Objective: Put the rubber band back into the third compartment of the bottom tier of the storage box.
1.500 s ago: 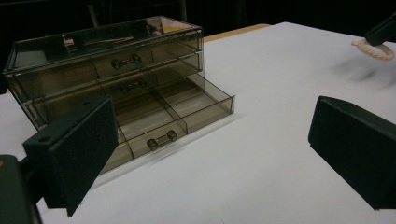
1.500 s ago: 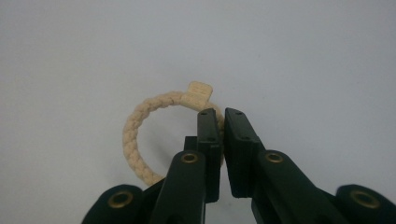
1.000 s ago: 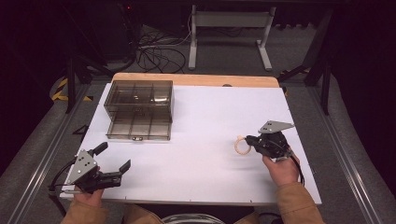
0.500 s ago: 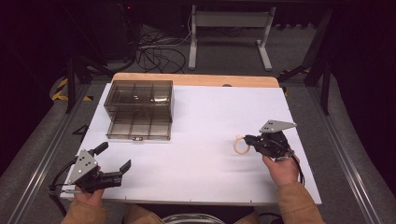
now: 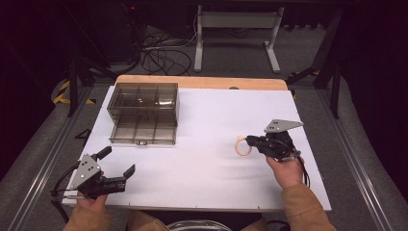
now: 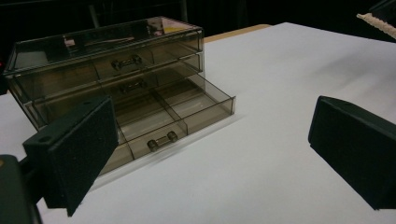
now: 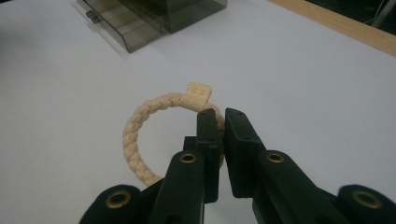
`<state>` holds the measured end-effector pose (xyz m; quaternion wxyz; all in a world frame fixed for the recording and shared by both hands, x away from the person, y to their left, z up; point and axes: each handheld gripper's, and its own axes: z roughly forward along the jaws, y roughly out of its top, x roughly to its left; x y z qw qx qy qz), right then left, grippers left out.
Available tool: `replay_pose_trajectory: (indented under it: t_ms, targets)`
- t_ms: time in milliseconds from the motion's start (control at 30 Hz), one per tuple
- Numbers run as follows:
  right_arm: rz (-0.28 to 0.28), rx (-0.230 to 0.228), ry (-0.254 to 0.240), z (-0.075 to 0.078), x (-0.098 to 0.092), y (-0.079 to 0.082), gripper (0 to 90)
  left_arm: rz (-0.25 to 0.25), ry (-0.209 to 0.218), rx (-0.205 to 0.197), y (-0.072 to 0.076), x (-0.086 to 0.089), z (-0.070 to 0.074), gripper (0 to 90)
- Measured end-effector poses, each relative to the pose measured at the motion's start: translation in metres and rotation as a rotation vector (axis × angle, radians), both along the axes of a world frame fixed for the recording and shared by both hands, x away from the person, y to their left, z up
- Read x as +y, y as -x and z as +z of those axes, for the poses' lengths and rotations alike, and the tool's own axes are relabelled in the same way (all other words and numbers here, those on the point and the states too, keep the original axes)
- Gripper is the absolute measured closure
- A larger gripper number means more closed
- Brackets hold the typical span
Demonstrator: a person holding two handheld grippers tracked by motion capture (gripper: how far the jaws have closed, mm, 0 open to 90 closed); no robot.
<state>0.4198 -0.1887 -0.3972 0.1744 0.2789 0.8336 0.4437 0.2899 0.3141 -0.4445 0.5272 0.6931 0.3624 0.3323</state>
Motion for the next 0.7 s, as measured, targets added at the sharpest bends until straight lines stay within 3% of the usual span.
replay_pose_trajectory:
  t_ms: [700]
  targets:
    - [0.120, -0.033, -0.009, 0.016, 0.066, -0.019, 85.1, 0.000, 0.003, -0.001, 0.000, 0.001, 0.000, 2.3]
